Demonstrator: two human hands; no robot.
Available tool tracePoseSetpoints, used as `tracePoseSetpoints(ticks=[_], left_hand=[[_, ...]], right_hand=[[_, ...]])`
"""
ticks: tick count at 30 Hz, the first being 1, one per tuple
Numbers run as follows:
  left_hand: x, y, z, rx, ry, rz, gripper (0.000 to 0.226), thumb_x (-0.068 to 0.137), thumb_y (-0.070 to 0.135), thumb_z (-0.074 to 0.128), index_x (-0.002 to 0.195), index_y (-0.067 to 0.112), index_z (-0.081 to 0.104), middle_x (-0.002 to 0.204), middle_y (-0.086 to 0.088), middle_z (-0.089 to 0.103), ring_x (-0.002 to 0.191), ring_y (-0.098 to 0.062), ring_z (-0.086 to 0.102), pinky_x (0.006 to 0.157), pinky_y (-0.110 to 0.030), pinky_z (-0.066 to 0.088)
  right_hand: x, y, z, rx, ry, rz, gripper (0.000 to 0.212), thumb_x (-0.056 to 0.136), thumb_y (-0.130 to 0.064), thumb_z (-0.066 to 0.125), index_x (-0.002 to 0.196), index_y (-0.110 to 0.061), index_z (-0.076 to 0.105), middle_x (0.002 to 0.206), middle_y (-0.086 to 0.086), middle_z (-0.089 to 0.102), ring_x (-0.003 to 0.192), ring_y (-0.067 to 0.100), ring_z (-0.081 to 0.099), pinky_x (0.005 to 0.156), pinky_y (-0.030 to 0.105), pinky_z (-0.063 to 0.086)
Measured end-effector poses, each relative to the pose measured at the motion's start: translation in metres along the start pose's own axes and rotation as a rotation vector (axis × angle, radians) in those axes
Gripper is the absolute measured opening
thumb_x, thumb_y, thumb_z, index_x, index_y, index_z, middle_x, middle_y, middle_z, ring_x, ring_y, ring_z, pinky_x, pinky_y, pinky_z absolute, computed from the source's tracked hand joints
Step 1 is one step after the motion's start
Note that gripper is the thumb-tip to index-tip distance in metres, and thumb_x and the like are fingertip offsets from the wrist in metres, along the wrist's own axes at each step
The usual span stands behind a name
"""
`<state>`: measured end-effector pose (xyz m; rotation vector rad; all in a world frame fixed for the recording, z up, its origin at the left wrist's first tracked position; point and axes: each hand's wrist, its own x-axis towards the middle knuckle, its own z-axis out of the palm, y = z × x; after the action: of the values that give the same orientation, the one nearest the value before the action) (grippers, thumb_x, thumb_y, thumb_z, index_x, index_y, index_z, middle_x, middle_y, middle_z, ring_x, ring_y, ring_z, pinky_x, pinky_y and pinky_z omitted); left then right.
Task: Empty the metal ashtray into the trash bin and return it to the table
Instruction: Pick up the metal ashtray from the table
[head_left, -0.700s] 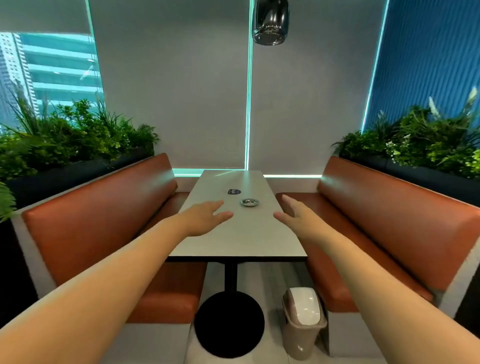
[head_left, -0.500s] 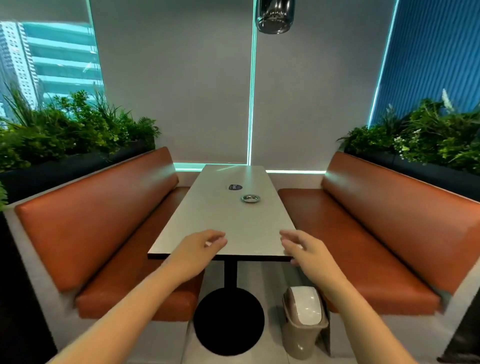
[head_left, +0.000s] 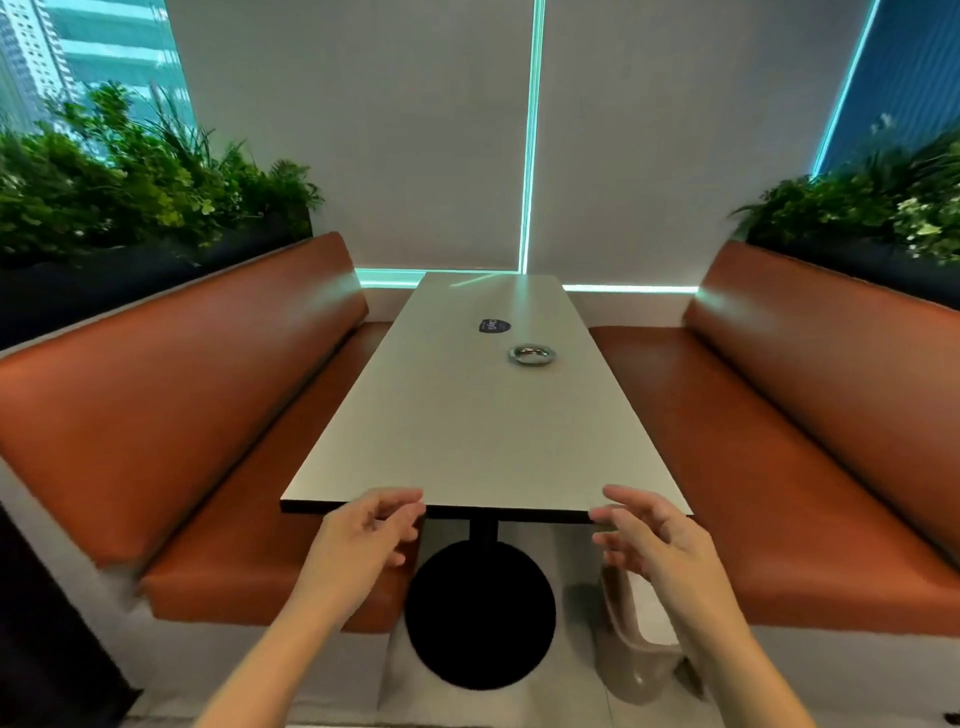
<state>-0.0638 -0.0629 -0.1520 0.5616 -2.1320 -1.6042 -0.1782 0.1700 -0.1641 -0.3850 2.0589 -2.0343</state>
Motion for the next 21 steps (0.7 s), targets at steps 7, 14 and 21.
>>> tracePoseSetpoints(ticks=[7,14,21], left_hand=[[0.137,-0.018,0.003,-0.072,-0.038,-0.071,0.016,0.086,0.017,0.055,0.086,0.029,0.065,0.088,0.007,0.071,0.074,-0.007,0.066,0.053,-0.014,0.052],[0.253,-0.035,0.029,-0.082,-0.101,-0.073,0.019,0.086,0.017,0.054,0.082,0.033,0.065,0.087,0.010,0.071,0.068,-0.001,0.066,0.053,-0.013,0.052],[0.344,-0.039,0.067,-0.095,-0.172,-0.059,0.017,0.086,0.015,0.055,0.084,0.029,0.064,0.088,0.007,0.068,0.066,-0.001,0.062,0.053,-0.012,0.051]], right_hand=[[0.122,0.007,0.030,-0.032,0.092,0.023,0.018,0.090,-0.017,0.051,0.093,-0.027,0.066,0.080,-0.008,0.076,0.074,0.014,0.070,0.057,0.017,0.053],[0.216,0.018,0.042,-0.138,0.162,0.012,0.023,0.090,-0.013,0.050,0.091,-0.030,0.065,0.075,-0.013,0.075,0.067,0.005,0.069,0.056,0.013,0.055],[0.316,0.023,0.059,-0.175,0.172,0.022,0.024,0.091,-0.011,0.048,0.093,-0.030,0.063,0.079,-0.010,0.071,0.066,0.008,0.067,0.059,0.015,0.054]])
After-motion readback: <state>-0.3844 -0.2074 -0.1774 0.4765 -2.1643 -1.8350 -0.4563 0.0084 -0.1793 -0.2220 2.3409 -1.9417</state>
